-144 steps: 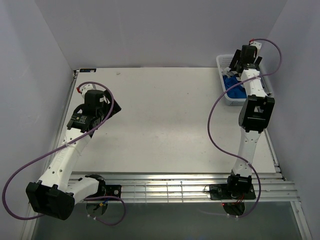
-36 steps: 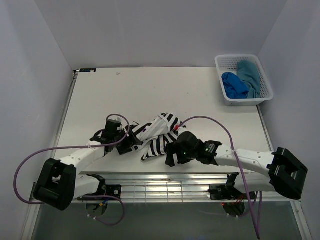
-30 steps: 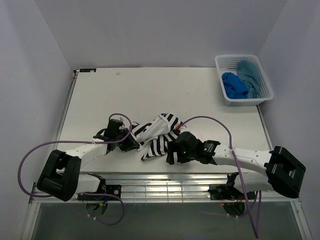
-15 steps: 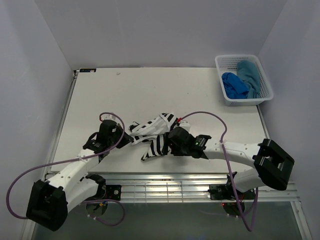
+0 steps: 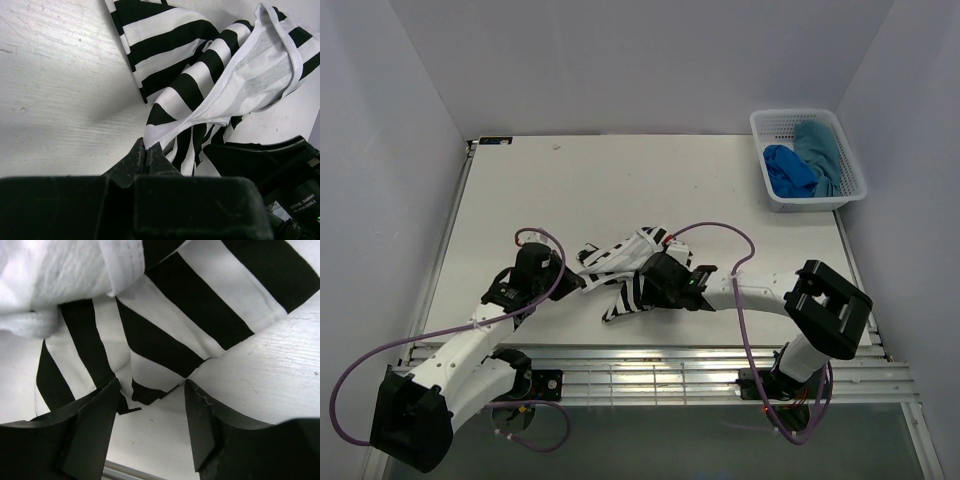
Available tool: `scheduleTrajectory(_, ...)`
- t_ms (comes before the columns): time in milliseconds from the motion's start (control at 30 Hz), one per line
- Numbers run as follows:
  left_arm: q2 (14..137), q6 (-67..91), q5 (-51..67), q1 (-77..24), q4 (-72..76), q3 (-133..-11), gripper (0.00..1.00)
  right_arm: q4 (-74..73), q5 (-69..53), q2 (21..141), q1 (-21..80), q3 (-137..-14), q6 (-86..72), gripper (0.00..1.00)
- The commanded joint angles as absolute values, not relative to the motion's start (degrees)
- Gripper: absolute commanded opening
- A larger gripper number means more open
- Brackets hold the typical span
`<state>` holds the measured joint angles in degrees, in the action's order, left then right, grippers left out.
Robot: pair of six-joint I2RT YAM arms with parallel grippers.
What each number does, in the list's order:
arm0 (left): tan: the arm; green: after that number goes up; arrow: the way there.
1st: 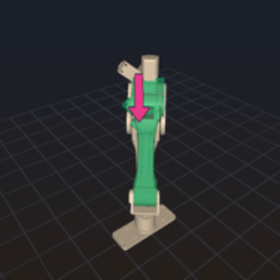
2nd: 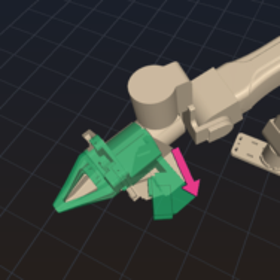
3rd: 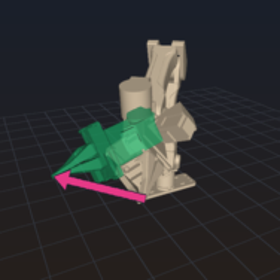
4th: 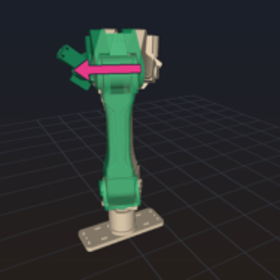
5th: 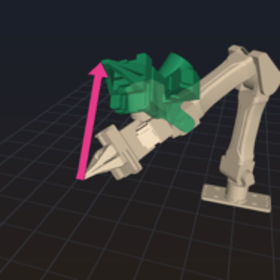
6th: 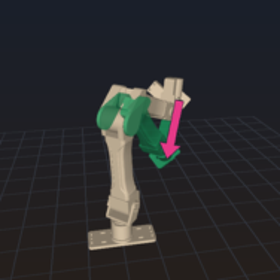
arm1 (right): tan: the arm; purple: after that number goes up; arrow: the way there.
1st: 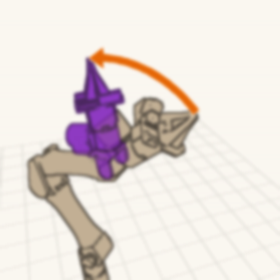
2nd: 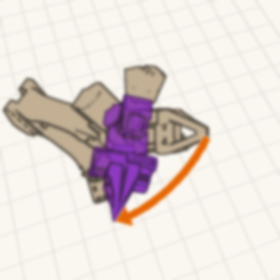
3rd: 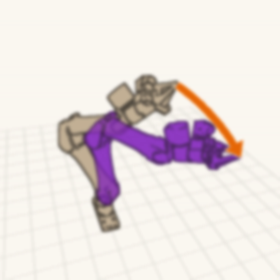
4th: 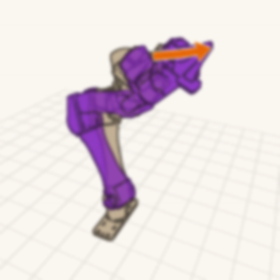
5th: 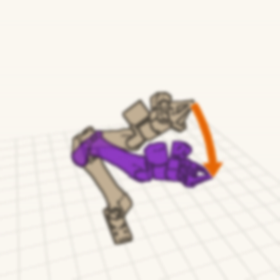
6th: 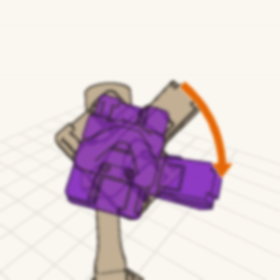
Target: Fold and stack the tank tops
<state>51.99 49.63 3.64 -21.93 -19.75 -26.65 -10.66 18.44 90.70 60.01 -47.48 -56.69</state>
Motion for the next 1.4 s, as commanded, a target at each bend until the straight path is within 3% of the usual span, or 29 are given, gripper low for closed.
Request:
scheduleTrajectory(0,50.01,50.01,2.9,-22.06,-20.83,-27.6,0.0,-11.24,22.15,93.51,60.03,-48.95,-57.4,0.59)
scheduleTrajectory(33,49.92,50.18,2.64,-22.06,-20.92,-27.6,0.0,-11.34,22.93,93.95,60.03,-49.04,-57.13,0.48)
scheduleTrajectory(100,49.57,50.45,1.32,-22.06,-21.79,-28.03,0.0,-11.51,23.81,93.69,59.94,-48.96,-56.17,0.34)
scheduleTrajectory(133,49.4,50.97,0.88,-22.06,-22.14,-28.47,0.0,-12.04,25.3,92.91,59.94,-49.13,-55.55,0.2)
scheduleTrajectory(200,49.39,52.03,-3.83,-22.06,-24.24,-31.1,0.0,-13.18,26.54,91.24,58.89,-49.74,-51.17,0.08)
scheduleTrajectory(433,57.64,51.68,-21.4,-21.8,-34.35,-55.86,0.0,-24.42,32.68,72.47,50.9,-55.19,-25.28,0.08)
scheduleTrajectory(533,61.43,50.02,-27.4,-20.83,-38.23,-67.56,0.0,-24.78,29.72,65.07,44.84,-58.61,-11.14,0.08)
scheduleTrajectory(733,63.63,42.82,-30.93,-19.25,-39.99,-86.09,0.0,-28.2,33.83,62.49,41.48,-74.13,5.79,0.08)
scheduleTrajectory(967,54.24,38.5,-33.92,-19.25,-40.52,-92.28,0.0,-35.32,33.49,59.68,41.48,-89.01,13.18,0.08)
scheduleTrajectory(1167,44.31,39.2,-24.19,-19.34,-40.61,-90.18,0.0,-41.22,12.59,53.8,41.48,-95.44,15.9,0.08)
scheduleTrajectory(1367,42.1,40.25,-18.71,-19.25,-40.69,-89.74,0.0,-41.4,10.98,52.73,41.48,-98.26,18.46,0.08)
